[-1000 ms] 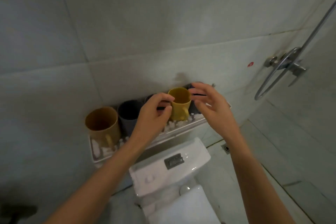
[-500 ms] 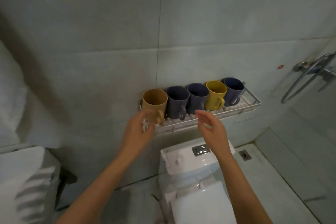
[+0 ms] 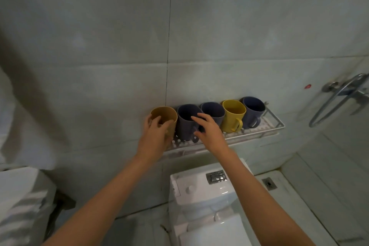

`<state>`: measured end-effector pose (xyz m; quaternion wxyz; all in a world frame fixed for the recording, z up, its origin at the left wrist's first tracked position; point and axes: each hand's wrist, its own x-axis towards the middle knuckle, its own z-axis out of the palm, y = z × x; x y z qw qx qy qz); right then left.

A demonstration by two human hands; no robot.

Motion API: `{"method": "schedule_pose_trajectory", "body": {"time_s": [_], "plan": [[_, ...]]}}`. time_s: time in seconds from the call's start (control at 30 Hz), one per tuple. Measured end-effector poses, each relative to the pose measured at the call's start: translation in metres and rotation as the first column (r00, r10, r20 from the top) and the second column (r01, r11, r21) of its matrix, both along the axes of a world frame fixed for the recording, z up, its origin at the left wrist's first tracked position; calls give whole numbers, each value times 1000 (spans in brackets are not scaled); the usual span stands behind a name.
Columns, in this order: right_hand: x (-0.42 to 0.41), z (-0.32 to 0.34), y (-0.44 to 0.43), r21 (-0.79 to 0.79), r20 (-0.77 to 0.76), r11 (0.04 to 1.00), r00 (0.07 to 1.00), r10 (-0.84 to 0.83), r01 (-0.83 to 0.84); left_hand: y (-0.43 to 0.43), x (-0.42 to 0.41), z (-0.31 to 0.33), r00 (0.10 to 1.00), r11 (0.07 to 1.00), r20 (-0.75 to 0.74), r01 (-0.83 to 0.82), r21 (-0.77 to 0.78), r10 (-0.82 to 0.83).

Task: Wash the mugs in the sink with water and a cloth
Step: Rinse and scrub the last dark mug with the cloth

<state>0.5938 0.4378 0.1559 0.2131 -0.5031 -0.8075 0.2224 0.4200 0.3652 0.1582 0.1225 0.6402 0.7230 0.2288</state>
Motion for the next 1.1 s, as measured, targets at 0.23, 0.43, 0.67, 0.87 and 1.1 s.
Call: {"method": "schedule_pose_trajectory", "body": {"time_s": [0.23, 0.43, 0.67, 0.87, 1.1], "plan": [[7, 2, 3, 23, 0, 998, 998, 61, -61, 1, 2, -11, 990, 985, -139, 40, 165, -17], [68, 25, 44, 269, -191, 933, 963, -193, 240, 36, 51, 11, 978, 975, -192, 122, 183, -86], [107, 6, 71, 153, 174, 969, 960, -218, 192, 89, 111, 15, 948, 974, -223, 225, -27, -225], [115, 8, 80, 147, 109, 976, 978, -177, 160, 99, 123, 8, 909, 973, -345, 221, -72, -232], [151, 23, 103, 256, -97, 896, 932, -350, 363, 110, 138, 17, 927, 974, -326, 216, 62, -185]]}}
